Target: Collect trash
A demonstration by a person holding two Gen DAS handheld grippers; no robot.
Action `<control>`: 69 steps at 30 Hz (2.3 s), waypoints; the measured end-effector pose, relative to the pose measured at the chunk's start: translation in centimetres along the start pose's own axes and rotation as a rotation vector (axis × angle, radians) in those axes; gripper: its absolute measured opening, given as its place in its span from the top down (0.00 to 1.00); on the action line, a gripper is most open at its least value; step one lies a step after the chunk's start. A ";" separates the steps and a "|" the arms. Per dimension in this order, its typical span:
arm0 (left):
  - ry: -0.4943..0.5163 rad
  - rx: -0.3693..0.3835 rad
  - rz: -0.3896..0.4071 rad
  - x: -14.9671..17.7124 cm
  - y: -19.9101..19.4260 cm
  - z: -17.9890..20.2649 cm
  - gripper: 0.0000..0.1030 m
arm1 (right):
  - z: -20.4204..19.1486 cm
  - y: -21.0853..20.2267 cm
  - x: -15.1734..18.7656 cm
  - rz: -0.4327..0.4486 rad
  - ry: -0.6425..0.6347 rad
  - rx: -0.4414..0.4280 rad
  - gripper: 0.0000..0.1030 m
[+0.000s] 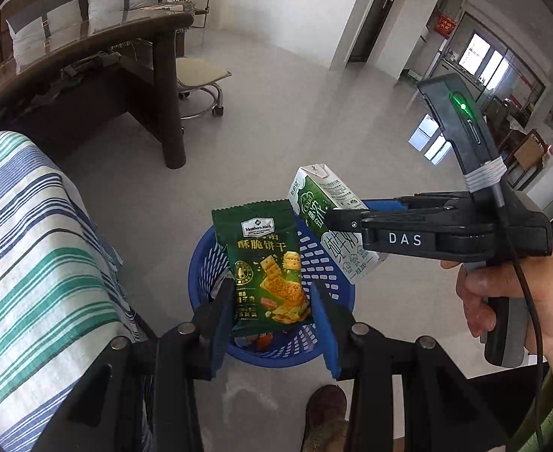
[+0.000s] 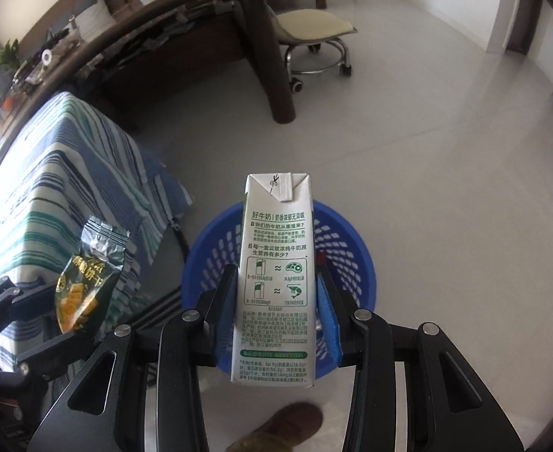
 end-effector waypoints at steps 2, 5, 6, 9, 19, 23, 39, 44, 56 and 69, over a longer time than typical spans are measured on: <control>-0.001 -0.005 -0.015 -0.1 1.5 0.0 0.61 | 0.8 1.1 -0.2 -0.008 0.024 -0.003 0.61; 0.009 -0.014 -0.027 -0.4 3.3 0.0 0.60 | 2.1 2.6 -0.1 -0.029 0.064 -0.018 0.61; 0.009 -0.021 -0.034 -0.5 3.9 0.0 0.59 | 2.4 3.0 0.0 -0.037 0.073 -0.021 0.60; -0.005 -0.017 -0.050 -0.8 5.7 0.2 0.46 | 3.3 4.1 0.2 -0.049 0.088 -0.029 0.52; 0.018 -0.034 0.069 -2.7 1.1 1.7 0.43 | 6.0 -1.5 0.4 0.061 0.229 0.022 0.11; 0.036 -0.048 0.197 -2.9 -4.9 3.2 0.27 | 6.1 -6.2 0.4 0.144 0.281 0.018 0.03; 0.044 -0.251 0.284 2.6 -14.2 5.5 0.00 | -0.8 -17.1 12.0 0.332 0.137 0.202 0.00; 0.014 -0.289 0.290 3.7 -15.1 5.1 0.00 | -2.0 -17.5 13.2 0.353 0.141 0.186 0.00; 0.004 -0.259 0.169 5.7 -12.8 4.2 0.00 | -3.2 -18.0 14.7 0.355 0.145 0.193 0.00; 0.020 -0.250 0.155 5.8 -12.4 4.2 0.00 | -3.8 -17.5 15.1 0.320 0.109 0.190 0.01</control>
Point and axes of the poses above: each gripper's, at about its wrist camera, not at the fingertips, and y roughly the way its jaws point, z to its right, x to its underside, the point moved 5 cm from there along y, roughly the way its jaws point, and after that the axes turned 2 degrees about -y, right-handed, at the moved point
